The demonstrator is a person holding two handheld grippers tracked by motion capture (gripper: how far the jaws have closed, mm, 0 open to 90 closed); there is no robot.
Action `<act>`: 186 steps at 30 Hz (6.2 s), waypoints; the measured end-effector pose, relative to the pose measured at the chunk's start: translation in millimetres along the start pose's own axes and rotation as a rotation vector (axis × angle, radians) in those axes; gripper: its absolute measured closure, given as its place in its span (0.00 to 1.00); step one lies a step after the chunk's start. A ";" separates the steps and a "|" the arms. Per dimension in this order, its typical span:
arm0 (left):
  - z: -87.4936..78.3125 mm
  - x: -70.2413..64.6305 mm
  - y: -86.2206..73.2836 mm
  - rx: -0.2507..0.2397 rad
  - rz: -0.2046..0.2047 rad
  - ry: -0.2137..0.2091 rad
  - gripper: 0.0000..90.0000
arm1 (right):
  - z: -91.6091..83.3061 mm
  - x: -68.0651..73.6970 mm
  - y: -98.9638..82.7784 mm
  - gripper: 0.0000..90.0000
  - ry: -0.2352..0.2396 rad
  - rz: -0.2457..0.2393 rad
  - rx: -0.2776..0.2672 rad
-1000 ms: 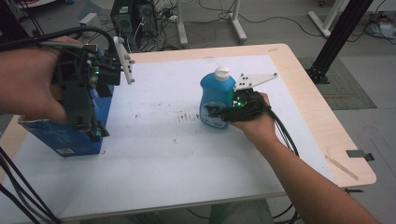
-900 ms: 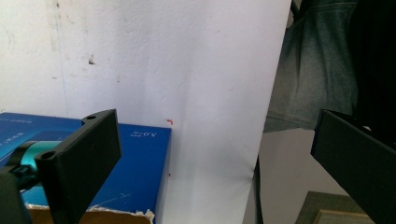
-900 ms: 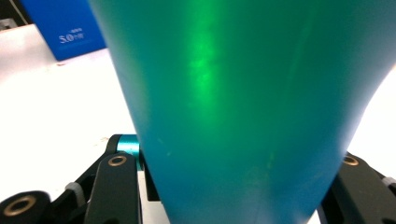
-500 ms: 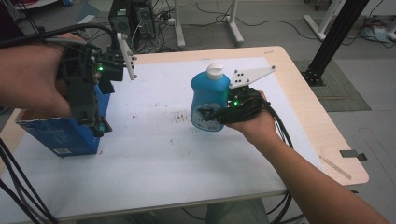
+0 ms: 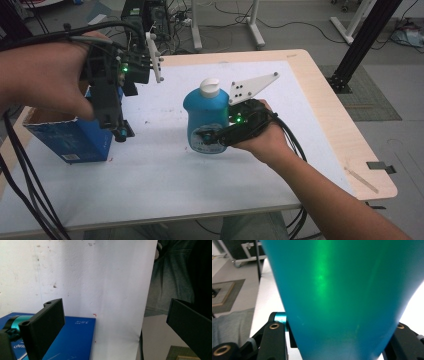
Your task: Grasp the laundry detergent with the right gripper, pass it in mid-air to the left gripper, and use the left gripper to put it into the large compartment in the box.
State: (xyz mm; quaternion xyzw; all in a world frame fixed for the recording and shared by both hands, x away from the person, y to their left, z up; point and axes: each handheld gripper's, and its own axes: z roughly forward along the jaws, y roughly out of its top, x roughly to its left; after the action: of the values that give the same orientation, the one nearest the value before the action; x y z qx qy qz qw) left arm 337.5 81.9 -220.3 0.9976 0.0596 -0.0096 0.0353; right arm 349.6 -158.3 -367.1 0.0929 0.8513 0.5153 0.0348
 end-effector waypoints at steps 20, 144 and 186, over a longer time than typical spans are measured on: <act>-0.2 -5.6 21.5 -0.001 0.010 -0.008 0.02 | 51.1 17.7 15.2 0.50 0.132 -0.021 0.046; 1.1 -13.0 27.4 0.018 0.010 0.029 0.43 | 64.9 33.3 53.0 0.26 0.249 -0.111 0.042; -134.3 53.4 -100.7 -0.047 -0.921 0.069 0.42 | -66.6 -42.5 87.2 0.01 -0.055 -0.131 0.760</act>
State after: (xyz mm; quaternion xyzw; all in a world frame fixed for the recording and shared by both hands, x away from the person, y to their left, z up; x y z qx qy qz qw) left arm 380.5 197.6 -94.6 0.8658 0.4979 0.0105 0.0480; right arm 391.6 -185.1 -260.5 0.0583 0.9844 0.1569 0.0538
